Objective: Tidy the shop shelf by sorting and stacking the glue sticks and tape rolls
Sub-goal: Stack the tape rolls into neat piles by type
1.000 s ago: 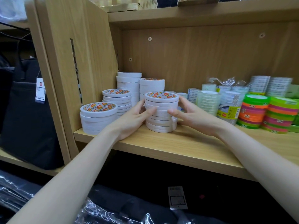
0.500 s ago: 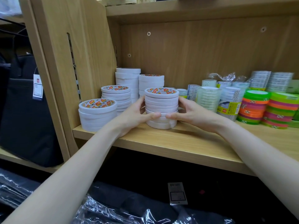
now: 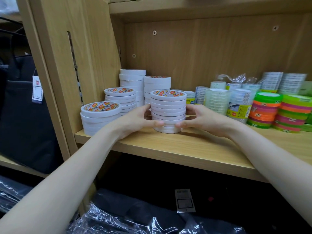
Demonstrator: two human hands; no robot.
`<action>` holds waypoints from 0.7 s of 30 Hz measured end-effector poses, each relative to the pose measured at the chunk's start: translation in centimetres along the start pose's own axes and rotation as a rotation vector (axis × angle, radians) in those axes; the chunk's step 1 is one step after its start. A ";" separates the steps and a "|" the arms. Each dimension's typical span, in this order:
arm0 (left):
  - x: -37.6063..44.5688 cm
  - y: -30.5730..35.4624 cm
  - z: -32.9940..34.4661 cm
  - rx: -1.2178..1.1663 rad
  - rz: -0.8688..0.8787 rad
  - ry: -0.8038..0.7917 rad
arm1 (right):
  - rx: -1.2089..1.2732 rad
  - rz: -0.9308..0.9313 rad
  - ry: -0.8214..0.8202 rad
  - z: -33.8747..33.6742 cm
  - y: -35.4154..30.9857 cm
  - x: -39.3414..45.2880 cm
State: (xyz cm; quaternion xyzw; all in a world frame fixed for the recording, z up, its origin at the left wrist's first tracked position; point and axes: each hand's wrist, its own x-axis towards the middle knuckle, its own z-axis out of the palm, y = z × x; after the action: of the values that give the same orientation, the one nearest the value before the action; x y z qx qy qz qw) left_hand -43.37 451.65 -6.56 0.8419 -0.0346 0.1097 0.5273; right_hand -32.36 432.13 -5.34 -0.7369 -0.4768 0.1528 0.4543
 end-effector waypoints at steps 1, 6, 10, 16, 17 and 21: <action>0.0 0.0 -0.1 -0.001 -0.005 0.007 | 0.012 -0.002 0.010 0.0 0.0 0.0; 0.1 0.0 0.0 -0.004 -0.022 0.033 | 0.046 0.014 0.040 0.1 0.1 0.3; 0.1 0.1 0.2 0.081 -0.033 0.025 | 0.080 0.040 0.019 0.1 0.0 0.1; 0.2 -0.3 0.6 0.105 -0.030 0.094 | -0.009 0.030 0.079 0.3 0.0 0.0; 0.2 -0.2 0.7 0.098 -0.025 0.108 | -0.014 0.024 0.076 0.3 0.0 0.0; 0.2 -0.2 0.7 0.130 -0.009 0.123 | -0.032 0.032 0.054 0.2 0.0 -0.1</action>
State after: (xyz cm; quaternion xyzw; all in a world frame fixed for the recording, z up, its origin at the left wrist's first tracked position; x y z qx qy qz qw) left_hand -43.06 451.12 -6.94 0.8662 0.0087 0.1606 0.4732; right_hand -32.51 432.18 -5.46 -0.7555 -0.4549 0.1323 0.4526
